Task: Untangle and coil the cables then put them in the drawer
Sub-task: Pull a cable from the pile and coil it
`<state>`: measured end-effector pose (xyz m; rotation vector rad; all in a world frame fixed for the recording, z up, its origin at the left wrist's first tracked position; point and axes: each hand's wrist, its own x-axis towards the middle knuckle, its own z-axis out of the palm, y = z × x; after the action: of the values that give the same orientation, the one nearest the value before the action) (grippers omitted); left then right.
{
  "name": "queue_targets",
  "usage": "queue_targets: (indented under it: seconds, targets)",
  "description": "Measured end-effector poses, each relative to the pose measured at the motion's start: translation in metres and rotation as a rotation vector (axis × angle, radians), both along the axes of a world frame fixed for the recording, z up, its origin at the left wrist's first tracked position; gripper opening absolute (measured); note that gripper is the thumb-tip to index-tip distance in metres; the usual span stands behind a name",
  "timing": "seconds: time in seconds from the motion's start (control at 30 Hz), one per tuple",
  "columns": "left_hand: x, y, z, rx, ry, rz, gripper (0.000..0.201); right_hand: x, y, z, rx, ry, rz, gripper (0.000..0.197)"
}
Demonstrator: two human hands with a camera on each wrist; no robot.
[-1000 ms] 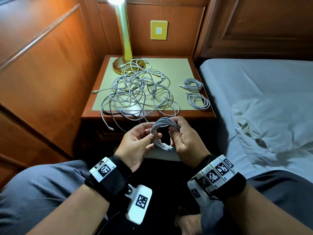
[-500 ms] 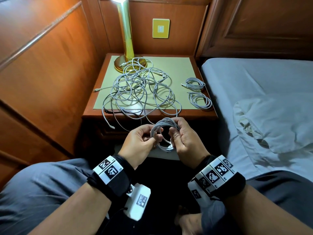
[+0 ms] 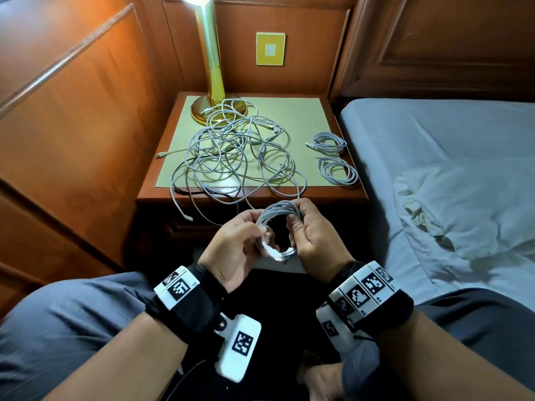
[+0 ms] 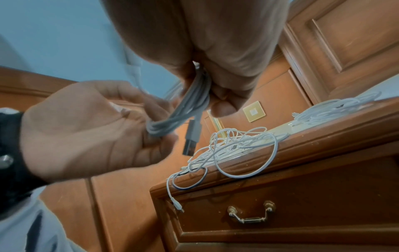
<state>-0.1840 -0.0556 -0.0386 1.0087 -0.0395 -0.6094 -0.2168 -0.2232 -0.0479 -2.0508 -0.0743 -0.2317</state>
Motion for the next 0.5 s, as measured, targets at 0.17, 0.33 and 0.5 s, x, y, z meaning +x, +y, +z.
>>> queue_targets:
  seconds: [0.17, 0.33, 0.5]
  targets:
    - [-0.001, 0.004, -0.005, 0.275, -0.171, -0.021, 0.018, 0.001, -0.002, 0.008, 0.187, -0.003, -0.032, 0.013]
    - [0.0, 0.006, -0.001, 0.207, -0.162, 0.013, 0.015, 0.001, -0.002, 0.014, 0.323, 0.058, 0.008, 0.02]
    - [0.001, 0.005, 0.0, 0.127, -0.091, 0.05, 0.017, -0.001, -0.002, 0.017, 0.331, 0.089, 0.016, 0.013]
